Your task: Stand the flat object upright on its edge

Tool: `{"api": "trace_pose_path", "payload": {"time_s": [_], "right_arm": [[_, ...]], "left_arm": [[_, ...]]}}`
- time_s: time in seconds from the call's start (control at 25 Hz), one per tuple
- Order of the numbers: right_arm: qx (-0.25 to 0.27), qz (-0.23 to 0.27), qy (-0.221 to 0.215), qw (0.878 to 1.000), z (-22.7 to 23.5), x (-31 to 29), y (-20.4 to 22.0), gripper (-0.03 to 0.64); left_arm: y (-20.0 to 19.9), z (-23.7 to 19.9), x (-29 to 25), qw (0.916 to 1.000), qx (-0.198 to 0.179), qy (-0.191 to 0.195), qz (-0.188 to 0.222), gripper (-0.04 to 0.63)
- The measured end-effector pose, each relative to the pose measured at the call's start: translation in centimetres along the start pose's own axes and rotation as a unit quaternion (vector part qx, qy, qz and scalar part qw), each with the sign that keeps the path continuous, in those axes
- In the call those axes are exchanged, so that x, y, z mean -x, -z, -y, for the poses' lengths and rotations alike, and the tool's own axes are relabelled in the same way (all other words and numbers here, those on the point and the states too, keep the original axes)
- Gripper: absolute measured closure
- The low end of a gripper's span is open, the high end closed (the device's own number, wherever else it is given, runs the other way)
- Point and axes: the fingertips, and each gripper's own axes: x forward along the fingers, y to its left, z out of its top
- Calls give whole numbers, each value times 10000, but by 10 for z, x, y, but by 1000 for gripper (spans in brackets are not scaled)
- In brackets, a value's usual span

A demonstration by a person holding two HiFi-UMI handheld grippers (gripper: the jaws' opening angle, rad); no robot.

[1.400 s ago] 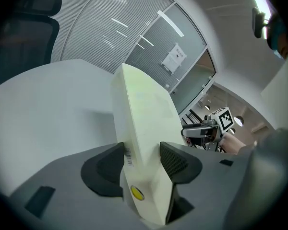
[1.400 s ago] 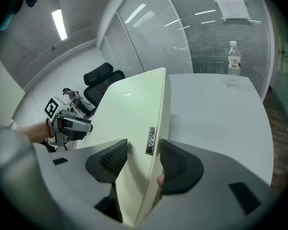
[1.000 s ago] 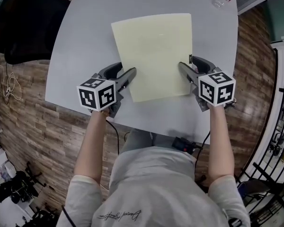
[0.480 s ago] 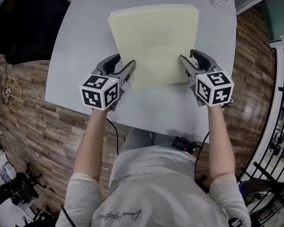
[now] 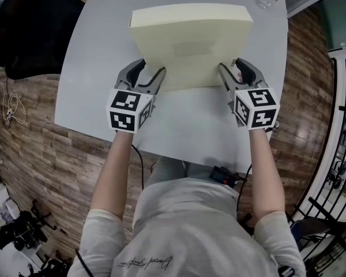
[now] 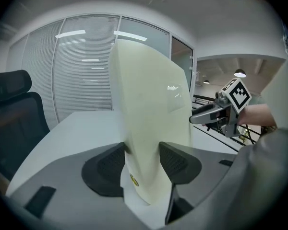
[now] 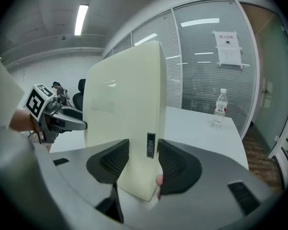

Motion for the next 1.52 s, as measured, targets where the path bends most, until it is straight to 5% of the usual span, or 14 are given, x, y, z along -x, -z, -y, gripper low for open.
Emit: {"api": "trace_pose_path", "payload": {"time_s": [0.52, 1.52], "right_arm": [[-30, 110, 120, 9999, 8, -8, -5, 413], [186, 123, 82, 9997, -2, -1, 9, 411]], "left_arm": [[-15, -7, -9, 9980, -549, -287, 99, 357], [2, -1, -1, 9975, -627, -306, 79, 356]]}}
